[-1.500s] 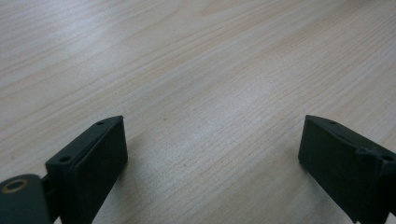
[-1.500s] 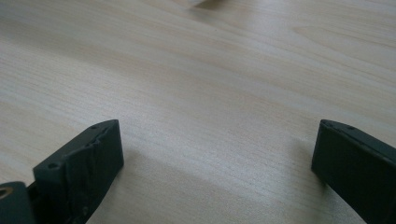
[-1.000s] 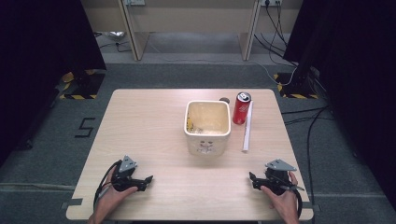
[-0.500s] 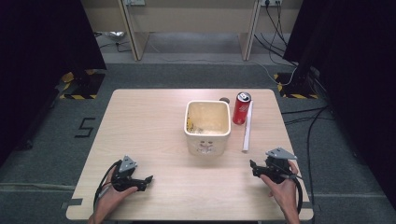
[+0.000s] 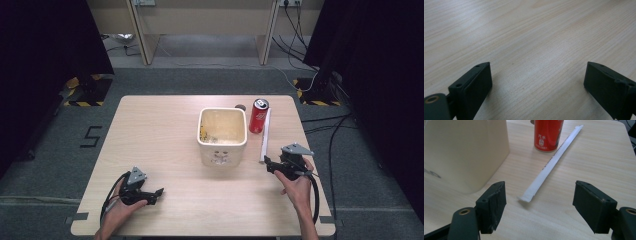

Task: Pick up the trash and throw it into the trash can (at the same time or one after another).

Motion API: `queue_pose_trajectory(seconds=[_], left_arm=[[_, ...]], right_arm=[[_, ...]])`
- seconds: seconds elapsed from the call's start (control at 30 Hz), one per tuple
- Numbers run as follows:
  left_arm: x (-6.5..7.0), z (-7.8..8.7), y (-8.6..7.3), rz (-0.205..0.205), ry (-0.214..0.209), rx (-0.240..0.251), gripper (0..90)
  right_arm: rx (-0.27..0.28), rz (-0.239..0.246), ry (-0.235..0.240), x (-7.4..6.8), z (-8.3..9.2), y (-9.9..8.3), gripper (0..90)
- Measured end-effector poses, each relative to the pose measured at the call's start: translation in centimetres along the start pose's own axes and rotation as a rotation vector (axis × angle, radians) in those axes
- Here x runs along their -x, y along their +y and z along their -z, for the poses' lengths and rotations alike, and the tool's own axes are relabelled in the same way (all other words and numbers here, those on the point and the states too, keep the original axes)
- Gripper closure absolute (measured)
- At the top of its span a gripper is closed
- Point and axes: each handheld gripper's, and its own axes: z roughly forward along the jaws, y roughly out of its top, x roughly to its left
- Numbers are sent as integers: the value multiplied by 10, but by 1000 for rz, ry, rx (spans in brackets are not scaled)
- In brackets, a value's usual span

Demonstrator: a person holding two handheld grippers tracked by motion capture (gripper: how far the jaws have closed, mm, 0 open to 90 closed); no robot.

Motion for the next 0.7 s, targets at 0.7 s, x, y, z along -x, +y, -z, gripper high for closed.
queue_pose_trajectory(seconds=[0.7], left_arm=[[0,0,0,-1,1,1,74]], right_arm=[[-66,-12,-20,10,-60,23,385]])
